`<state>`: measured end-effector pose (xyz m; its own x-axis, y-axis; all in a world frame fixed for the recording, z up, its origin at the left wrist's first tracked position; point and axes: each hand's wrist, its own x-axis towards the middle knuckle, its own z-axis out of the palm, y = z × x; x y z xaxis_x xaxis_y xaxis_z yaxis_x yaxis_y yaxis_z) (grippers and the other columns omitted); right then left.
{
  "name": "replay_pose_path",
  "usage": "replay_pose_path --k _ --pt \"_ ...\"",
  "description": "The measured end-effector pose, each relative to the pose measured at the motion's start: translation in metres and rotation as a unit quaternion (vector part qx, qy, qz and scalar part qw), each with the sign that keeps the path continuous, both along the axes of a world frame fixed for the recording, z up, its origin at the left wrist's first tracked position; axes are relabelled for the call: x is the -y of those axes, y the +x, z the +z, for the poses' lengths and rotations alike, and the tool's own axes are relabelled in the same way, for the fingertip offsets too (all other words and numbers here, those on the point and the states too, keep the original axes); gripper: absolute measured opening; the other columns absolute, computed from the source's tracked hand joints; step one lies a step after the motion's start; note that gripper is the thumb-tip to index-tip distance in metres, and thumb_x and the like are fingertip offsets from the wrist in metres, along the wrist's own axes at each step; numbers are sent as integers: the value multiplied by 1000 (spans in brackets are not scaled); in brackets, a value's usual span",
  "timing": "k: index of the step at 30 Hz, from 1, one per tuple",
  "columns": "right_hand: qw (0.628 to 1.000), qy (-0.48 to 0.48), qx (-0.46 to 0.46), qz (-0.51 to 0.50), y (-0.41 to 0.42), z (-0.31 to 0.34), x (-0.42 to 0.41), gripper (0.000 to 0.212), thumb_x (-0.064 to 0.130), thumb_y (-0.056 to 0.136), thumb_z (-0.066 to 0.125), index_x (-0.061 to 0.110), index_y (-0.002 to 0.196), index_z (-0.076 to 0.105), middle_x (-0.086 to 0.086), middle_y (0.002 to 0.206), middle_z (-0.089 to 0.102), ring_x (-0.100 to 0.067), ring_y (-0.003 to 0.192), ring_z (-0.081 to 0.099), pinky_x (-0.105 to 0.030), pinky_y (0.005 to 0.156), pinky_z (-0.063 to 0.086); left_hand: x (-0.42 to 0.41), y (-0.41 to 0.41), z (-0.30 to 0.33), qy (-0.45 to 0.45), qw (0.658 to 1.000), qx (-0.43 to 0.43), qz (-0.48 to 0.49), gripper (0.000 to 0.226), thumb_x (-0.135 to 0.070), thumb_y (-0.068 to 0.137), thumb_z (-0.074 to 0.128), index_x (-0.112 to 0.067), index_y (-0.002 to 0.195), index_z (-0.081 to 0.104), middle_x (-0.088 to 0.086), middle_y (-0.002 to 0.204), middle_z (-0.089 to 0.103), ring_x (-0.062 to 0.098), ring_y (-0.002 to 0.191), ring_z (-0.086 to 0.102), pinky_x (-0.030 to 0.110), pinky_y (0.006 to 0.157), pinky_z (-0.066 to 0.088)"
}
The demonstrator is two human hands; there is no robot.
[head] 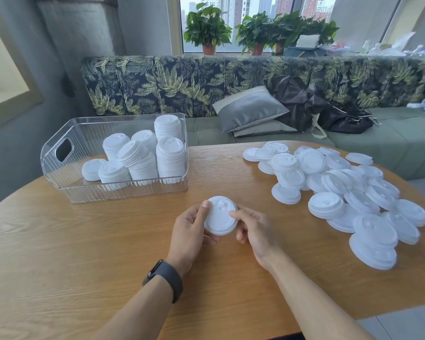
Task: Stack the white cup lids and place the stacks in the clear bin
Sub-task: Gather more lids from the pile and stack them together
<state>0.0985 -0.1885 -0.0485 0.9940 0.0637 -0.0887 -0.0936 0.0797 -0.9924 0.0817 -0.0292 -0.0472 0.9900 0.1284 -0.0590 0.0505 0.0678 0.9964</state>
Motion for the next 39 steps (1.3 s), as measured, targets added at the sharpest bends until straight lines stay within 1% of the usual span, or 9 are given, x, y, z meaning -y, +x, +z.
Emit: replay_pose_path --k 7,14,18,22,25,29,31,33,39 --pt "999 -47 0 -24 2 -4 -3 23 40 96 68 24 86 81 1 53 42 -12 48 41 -27 54 34 -2 2 -6 17 1000 6 16 39 -40 104 57 -4 99 71 11 85 74 19 76 69 35 67 59" --pt "999 -31 -5 -35 1 -3 -3 19 41 97 67 29 96 82 -1 50 42 -12 48 40 -25 54 34 -2 2 -6 8 1000 -5 2 33 -33 103 62 -3 105 73 10 89 77 19 78 73 30 64 60" --pt "992 -60 15 -108 -2 -7 -7 27 44 96 68 26 115 76 7 66 65 -11 47 53 -23 51 44 -1 3 -8 3 1000 -9 3 33 -32 103 61 -1 110 70 8 87 78 18 75 74 28 63 60" --pt "966 -127 77 -210 0 -21 1 37 53 90 62 32 120 69 16 110 69 -11 89 70 -38 86 58 4 6 -8 0 1000 -14 5 35 -36 105 57 -4 113 66 13 91 78 28 79 78 27 61 59" --pt "941 -190 116 -255 6 -19 21 30 26 98 64 24 127 64 13 120 60 4 90 57 -28 90 49 12 6 -5 10 1000 -16 -5 33 -38 106 54 -7 113 64 11 86 79 28 77 78 26 61 59" --pt "917 -264 85 -288 22 -18 55 49 22 97 63 20 144 51 8 146 46 -18 111 62 -42 103 49 23 12 -3 38 999 -27 -15 34 -43 107 50 -12 112 64 15 87 78 26 73 77 25 56 55" --pt "909 -292 66 -291 31 -18 68 58 21 97 61 17 152 42 5 156 36 -21 130 54 -37 108 45 29 18 -4 57 998 -30 -18 36 -45 107 49 -12 110 63 17 82 77 24 70 75 25 53 52" --pt "901 -315 51 -294 40 -17 79 60 20 97 63 13 152 41 1 158 34 -20 136 49 -31 105 40 36 25 -6 83 996 -25 -17 38 -48 107 48 -14 109 63 13 76 77 25 70 75 26 52 49" --pt "885 -345 54 -309 69 -25 97 59 33 82 78 16 135 56 -3 137 54 -23 126 54 -37 98 49 54 46 -10 133 991 -14 -15 38 -52 107 44 -19 105 64 8 69 76 22 69 74 31 54 48"
